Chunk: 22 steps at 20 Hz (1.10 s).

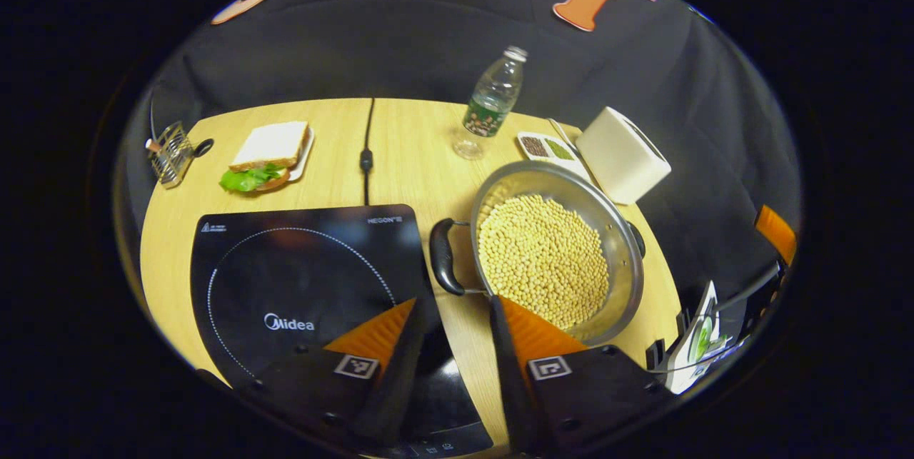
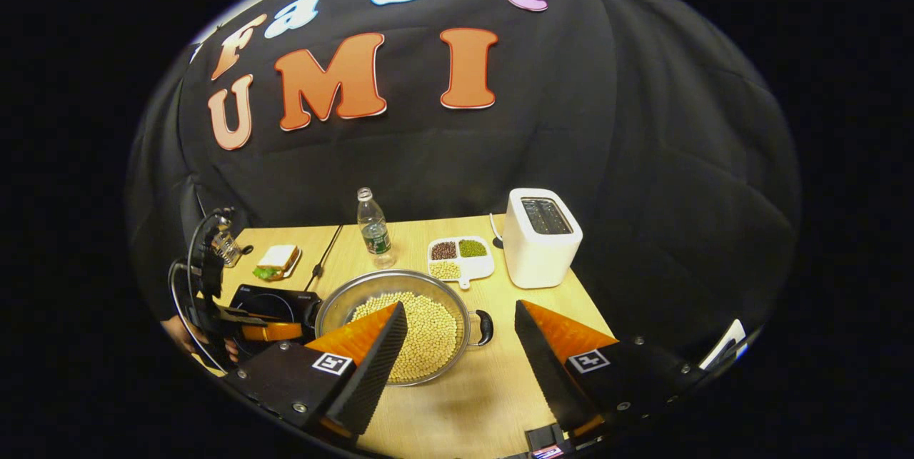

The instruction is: First push the handle of the pot to place it horizontally, then grasp the pot with both hands and set it on the induction cooktop.

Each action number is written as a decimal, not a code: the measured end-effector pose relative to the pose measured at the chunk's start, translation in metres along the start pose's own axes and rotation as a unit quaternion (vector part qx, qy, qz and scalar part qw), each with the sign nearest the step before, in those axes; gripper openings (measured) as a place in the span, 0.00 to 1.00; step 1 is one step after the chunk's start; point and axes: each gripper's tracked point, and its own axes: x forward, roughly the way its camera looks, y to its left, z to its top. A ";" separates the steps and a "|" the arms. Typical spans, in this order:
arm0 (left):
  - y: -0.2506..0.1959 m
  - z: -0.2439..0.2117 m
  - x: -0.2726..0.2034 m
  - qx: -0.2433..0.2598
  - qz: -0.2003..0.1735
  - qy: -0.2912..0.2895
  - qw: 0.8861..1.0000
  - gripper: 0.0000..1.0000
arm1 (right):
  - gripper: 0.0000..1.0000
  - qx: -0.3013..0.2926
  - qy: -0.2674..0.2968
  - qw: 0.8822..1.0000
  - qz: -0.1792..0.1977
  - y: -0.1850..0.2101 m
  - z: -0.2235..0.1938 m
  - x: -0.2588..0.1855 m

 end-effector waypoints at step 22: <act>-0.016 0.020 0.068 0.038 0.071 0.047 0.996 0.96 | 0.94 0.036 0.196 0.977 0.072 -0.038 -0.093 0.136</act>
